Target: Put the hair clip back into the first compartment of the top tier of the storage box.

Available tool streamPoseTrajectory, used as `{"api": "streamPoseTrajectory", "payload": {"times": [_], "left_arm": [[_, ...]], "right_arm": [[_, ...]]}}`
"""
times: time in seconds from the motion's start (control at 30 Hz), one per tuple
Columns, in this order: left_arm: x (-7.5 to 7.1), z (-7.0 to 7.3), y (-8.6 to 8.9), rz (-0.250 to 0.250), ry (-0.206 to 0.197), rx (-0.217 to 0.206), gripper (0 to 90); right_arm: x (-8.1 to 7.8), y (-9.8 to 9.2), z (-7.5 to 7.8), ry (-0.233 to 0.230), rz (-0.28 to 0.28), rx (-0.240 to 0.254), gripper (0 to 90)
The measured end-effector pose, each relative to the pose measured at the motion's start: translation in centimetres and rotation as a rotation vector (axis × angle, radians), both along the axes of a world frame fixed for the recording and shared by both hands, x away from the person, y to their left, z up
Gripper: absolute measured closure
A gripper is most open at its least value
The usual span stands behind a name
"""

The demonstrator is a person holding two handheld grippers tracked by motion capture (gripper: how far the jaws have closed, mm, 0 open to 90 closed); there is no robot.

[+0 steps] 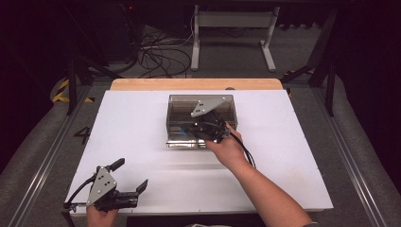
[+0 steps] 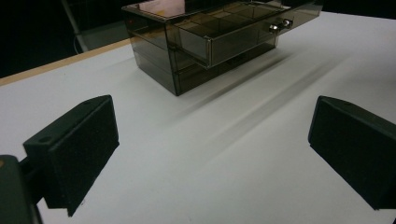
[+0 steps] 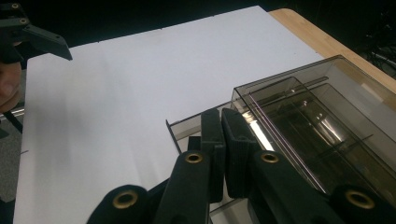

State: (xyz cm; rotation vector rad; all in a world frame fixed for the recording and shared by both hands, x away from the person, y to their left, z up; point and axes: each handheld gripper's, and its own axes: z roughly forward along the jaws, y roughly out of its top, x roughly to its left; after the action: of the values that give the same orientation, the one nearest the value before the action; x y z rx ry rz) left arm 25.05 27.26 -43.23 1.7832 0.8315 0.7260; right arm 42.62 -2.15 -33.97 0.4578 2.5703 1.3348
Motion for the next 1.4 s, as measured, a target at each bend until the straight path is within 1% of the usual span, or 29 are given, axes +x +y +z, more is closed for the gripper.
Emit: {"api": "streamPoseTrajectory", "payload": {"times": [0.13,0.47,0.63,0.83,1.4], "left_arm": [[0.0,0.0,0.0,-0.003,0.001,0.003,2.5],[0.1,0.0,0.0,-0.004,0.001,0.005,2.5],[0.0,0.0,0.1,-0.004,0.002,0.007,2.5],[0.0,0.0,0.1,-0.004,0.001,0.006,2.5],[0.0,0.0,0.0,-0.005,0.002,0.005,2.6]], "right_arm": [[0.2,0.6,0.1,-0.001,0.006,-0.002,88.4],[0.6,2.0,-0.4,0.005,0.007,-0.009,88.4],[1.0,2.5,-0.8,0.022,0.005,-0.011,88.4],[1.4,3.2,-1.2,0.035,0.006,-0.024,88.4],[2.0,3.7,-2.3,0.090,-0.013,-0.068,88.4]]}}
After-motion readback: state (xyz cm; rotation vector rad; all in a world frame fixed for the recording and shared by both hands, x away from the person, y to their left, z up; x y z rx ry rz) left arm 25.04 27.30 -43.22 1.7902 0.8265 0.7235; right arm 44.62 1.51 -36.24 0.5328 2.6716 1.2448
